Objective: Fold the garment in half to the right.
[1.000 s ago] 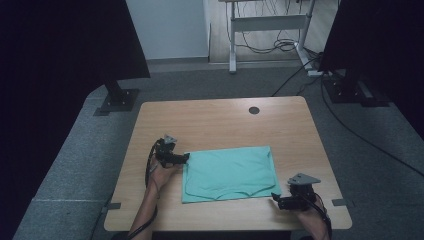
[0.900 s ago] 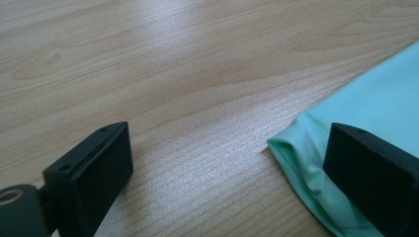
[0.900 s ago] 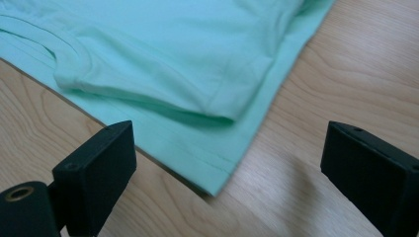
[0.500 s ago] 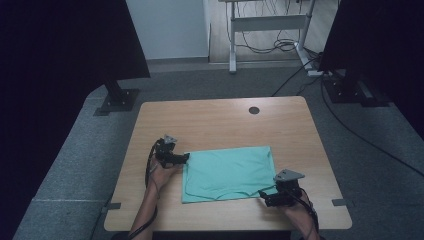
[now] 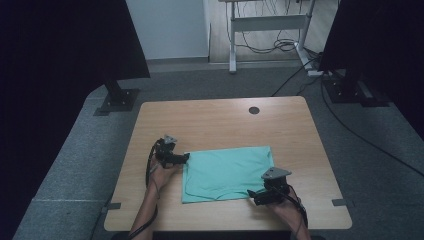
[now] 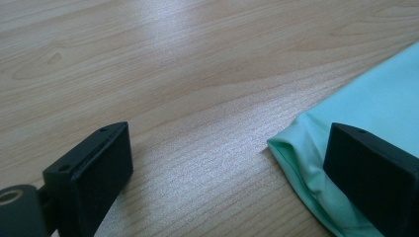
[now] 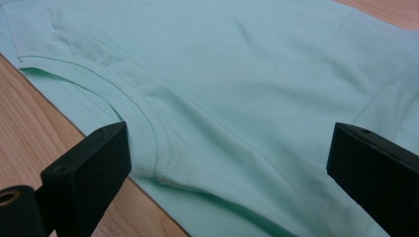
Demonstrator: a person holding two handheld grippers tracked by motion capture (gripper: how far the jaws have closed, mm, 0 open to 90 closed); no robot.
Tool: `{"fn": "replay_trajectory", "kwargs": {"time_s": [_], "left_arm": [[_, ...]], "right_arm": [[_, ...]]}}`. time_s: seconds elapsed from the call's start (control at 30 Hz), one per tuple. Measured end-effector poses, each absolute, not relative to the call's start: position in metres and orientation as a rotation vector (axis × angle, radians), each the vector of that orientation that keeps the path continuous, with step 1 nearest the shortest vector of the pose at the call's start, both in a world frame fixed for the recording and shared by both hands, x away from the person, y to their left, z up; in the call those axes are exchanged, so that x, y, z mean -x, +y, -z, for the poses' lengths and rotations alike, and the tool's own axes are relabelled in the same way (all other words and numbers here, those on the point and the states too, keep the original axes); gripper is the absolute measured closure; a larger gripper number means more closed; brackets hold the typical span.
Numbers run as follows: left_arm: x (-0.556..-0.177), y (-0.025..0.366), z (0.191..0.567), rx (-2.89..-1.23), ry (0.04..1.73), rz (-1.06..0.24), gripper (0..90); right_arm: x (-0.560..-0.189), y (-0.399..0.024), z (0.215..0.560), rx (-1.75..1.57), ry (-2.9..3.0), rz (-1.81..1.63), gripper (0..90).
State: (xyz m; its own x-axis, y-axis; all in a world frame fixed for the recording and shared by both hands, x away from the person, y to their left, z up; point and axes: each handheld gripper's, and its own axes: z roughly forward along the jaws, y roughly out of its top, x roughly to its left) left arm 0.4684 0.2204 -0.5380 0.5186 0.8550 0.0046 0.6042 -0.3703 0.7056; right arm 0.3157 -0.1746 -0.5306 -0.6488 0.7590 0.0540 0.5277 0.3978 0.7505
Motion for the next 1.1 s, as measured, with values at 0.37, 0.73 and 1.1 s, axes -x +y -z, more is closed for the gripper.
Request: {"fn": "replay_trajectory", "kwargs": {"time_s": [0.37,0.73,1.1], "left_arm": [[-0.468,0.22,0.538,-2.105,1.185,-0.495,5.0],[-0.468,0.22,0.538,-2.104,1.186,-0.494,5.0],[-0.468,0.22,0.538,-2.104,1.186,-0.495,5.1]], "right_arm": [[-0.318,-0.149,0.531,-1.077,2.391,-1.143,1.9],[-0.322,-0.124,0.532,-0.999,2.444,-1.136,2.7],[-0.326,-0.1,0.537,-0.952,2.485,-1.155,2.0]]}}
